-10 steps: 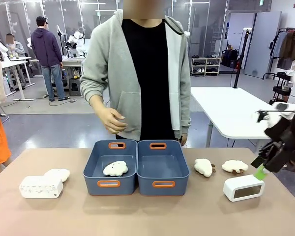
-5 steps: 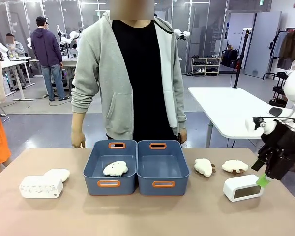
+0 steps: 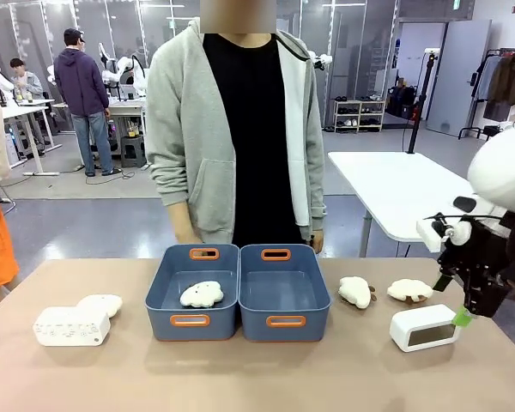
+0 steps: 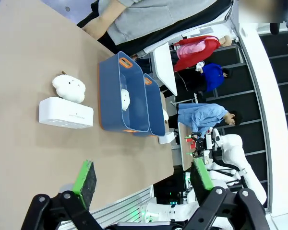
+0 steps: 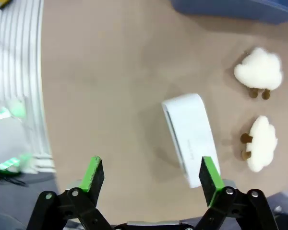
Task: Sort the digital clocks into the basket.
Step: Pick up the Digital clock from the table and place it into the empty Plastic storage basket.
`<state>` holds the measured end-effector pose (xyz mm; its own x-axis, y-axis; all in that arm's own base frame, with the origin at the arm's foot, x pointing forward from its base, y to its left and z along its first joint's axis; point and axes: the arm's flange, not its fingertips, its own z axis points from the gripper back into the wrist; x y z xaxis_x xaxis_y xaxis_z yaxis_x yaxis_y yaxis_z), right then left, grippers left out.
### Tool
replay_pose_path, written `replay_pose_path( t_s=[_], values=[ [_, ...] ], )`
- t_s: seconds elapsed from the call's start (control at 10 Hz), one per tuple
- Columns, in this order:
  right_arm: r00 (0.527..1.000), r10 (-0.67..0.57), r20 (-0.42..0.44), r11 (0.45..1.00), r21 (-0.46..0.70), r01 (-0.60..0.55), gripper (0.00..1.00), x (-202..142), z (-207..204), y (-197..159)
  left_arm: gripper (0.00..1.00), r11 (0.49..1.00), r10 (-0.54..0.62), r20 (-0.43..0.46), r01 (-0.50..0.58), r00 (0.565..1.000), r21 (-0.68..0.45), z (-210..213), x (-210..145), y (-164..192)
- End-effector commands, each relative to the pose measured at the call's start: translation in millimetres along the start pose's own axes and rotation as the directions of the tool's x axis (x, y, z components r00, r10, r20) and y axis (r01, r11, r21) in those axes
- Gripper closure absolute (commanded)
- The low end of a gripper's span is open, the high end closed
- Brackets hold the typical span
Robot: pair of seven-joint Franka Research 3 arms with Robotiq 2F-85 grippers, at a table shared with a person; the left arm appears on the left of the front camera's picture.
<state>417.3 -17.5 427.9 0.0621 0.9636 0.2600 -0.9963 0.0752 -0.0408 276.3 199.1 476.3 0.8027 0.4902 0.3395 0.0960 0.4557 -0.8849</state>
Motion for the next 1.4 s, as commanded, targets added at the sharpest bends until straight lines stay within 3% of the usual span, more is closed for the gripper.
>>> replay_pose_path(
  t_s=[0.0, 0.6, 1.1, 1.3],
  values=[
    [0.983, 0.182, -0.001, 0.98, -0.077, -0.182, 0.0, -8.3, -19.8, -19.4, 0.0, 0.999, -0.02, 0.006, 0.02, 1.0, -0.026, 0.4, 3.5, 1.6],
    [0.976, 0.212, -0.058, 0.973, -0.086, -0.216, 0.0, -6.0, -71.5, -43.5, 0.0, 0.999, -0.02, 0.006, 0.02, 1.0, -0.026, 0.4, 3.5, 1.6],
    [0.974, 0.213, -0.082, 0.976, -0.024, -0.215, 0.0, -6.0, -105.8, -55.1, 0.0, 0.999, -0.02, 0.006, 0.02, 1.0, -0.026, 0.4, 3.5, 1.6],
    [0.972, 0.215, -0.094, 0.976, -0.01, -0.217, 0.58, -5.4, -110.9, -52.3, 0.0, 0.999, -0.02, 0.006, 0.02, 1.0, -0.026, 0.4, 3.5, 1.6]
  ],
)
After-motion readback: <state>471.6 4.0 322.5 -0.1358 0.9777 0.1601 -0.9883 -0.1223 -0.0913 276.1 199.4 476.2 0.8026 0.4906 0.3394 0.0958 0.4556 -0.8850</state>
